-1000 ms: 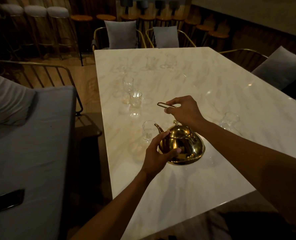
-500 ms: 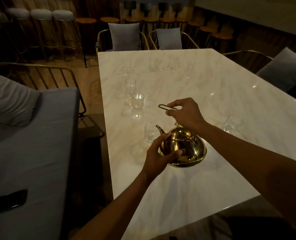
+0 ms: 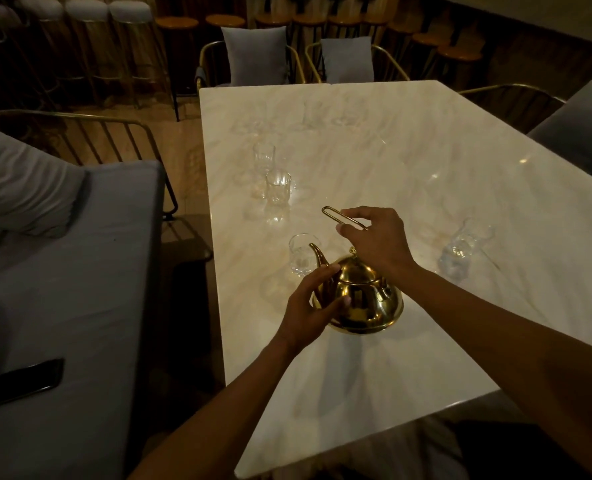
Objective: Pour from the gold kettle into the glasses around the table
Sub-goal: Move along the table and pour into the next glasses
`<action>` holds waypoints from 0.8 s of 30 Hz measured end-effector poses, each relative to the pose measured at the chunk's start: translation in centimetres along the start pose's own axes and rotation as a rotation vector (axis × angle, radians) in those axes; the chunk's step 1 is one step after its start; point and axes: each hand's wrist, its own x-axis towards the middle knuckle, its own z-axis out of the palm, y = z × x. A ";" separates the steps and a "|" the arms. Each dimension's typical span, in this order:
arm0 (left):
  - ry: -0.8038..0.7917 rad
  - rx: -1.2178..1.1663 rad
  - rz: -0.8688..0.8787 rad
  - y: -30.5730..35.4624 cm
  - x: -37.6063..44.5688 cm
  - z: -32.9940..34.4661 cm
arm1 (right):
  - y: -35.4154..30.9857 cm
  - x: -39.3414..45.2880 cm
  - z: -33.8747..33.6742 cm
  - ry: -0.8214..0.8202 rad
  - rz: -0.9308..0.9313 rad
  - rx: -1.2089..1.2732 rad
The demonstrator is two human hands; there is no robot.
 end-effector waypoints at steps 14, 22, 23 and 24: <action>0.023 0.079 0.120 3.0 0.2 -1.5 | -3.1 -1.6 -1.9 0.128 -0.128 0.108; -0.043 0.043 0.198 5.4 1.3 -6.8 | -8.1 -2.1 -0.1 0.238 -0.160 0.131; -0.052 0.040 0.204 5.6 1.3 -7.7 | -8.7 -2.3 0.5 0.253 -0.162 0.131; -0.064 0.032 0.205 5.6 1.2 -8.6 | -9.3 -2.5 1.2 0.266 -0.163 0.129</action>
